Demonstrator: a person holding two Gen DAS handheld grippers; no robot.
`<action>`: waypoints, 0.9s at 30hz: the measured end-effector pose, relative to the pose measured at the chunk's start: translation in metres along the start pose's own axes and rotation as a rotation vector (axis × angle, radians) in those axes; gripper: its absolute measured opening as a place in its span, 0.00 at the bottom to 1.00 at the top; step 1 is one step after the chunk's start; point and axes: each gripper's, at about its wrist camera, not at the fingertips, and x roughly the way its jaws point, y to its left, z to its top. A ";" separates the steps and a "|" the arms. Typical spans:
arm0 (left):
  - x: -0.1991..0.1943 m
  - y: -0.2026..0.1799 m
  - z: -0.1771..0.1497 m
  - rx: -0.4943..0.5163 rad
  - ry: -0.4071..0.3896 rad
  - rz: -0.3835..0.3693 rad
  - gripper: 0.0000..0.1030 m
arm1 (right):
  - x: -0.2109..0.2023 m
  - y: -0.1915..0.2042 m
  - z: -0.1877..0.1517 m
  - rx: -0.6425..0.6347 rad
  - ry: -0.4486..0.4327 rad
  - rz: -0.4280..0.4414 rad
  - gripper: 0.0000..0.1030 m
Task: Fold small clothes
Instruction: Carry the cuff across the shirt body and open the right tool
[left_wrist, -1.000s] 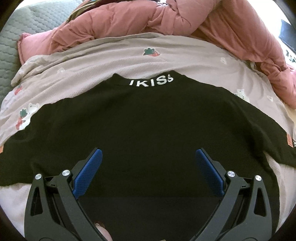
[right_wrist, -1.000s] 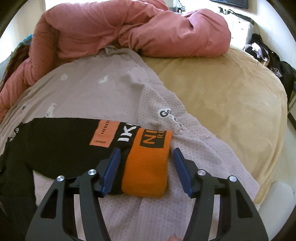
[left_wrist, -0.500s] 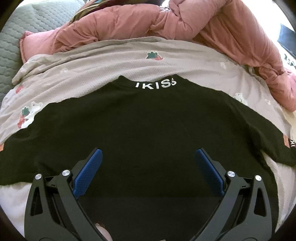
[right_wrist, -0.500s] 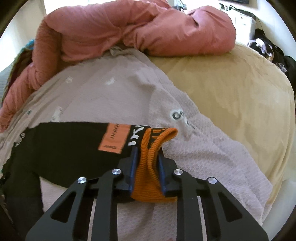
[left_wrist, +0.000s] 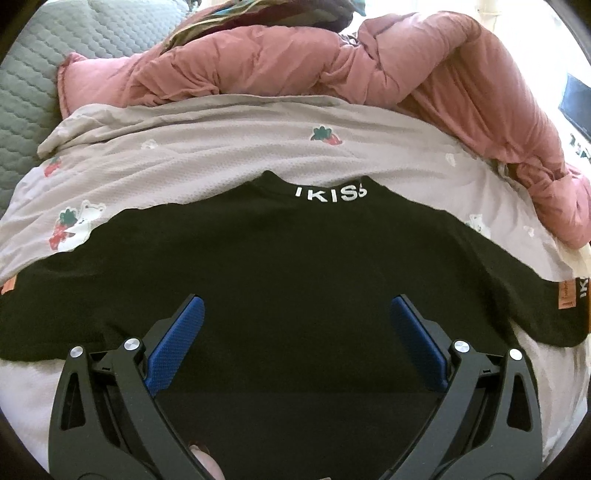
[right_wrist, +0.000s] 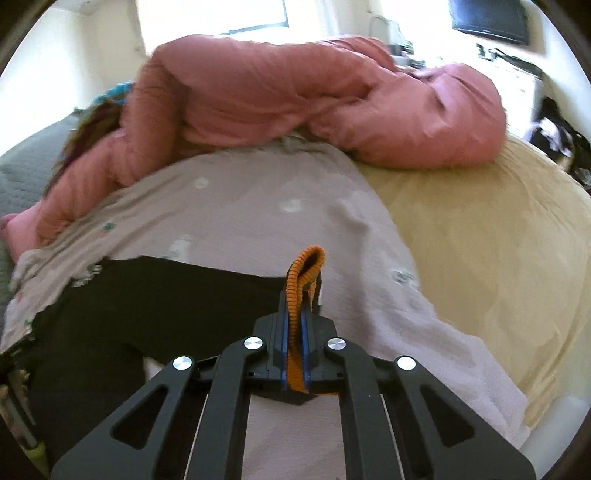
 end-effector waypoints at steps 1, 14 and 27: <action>-0.001 0.001 0.001 -0.002 -0.001 -0.002 0.92 | -0.003 0.009 0.003 -0.020 -0.011 0.008 0.04; -0.020 0.037 0.009 -0.073 -0.028 0.029 0.92 | -0.002 0.127 0.024 -0.100 -0.018 0.235 0.04; -0.034 0.080 0.013 -0.164 -0.047 0.039 0.92 | 0.006 0.264 0.026 -0.226 0.016 0.459 0.04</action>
